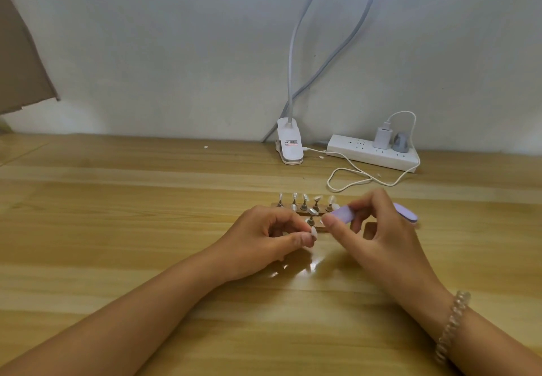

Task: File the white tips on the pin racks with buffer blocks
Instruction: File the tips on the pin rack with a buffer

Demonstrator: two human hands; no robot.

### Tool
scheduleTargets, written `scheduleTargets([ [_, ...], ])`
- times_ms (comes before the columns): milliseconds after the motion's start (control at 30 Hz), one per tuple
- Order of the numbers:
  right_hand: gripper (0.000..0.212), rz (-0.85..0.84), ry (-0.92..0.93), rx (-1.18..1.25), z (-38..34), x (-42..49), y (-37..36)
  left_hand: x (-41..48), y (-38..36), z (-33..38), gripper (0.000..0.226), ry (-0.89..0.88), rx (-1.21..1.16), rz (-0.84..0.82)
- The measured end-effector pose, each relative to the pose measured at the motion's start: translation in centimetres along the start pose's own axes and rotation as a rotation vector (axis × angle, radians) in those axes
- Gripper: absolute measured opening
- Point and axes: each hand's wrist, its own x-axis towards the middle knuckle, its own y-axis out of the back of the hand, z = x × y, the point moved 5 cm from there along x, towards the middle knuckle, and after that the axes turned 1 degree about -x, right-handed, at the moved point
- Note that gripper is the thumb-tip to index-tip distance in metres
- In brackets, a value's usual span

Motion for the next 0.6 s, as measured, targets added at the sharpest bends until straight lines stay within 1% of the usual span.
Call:
scheduleTargets([
  [67, 0.044, -0.056, 0.053, 0.027, -0.6, -0.3, -0.5, 0.0, -0.1, -0.1, 0.008, -0.013, -0.006, -0.020],
  [133, 0.040, -0.179, 0.124, -0.050, -1.2, -0.9, -1.4, 0.0, -0.1, -0.2, 0.012, -0.020, 0.024, -0.040],
  [167, 0.037, -0.212, 0.136, -0.092, -1.3, -1.0, -1.7, 0.0, -0.1, -0.3, 0.014, -0.017, 0.041, -0.042],
  [300, 0.034, -0.130, 0.134, -0.168, -1.0, -0.7, -1.1, 0.0, 0.0, -0.2, 0.015, -0.032, 0.082, -0.034],
  [333, 0.035, -0.133, 0.168, -0.211, -1.2, -0.9, -1.1, 0.0, -0.1, -0.2, 0.016, -0.031, 0.078, -0.039],
  [433, 0.038, -0.211, 0.264, -0.303, -1.8, -1.6, -1.9, -0.1, -0.1, -0.1, 0.018, -0.032, 0.058, -0.059],
  [600, 0.035, -0.134, 0.177, -0.253, -0.9, -0.9, -1.3, 0.0, 0.0, -0.1, 0.015, -0.029, 0.094, -0.047],
])
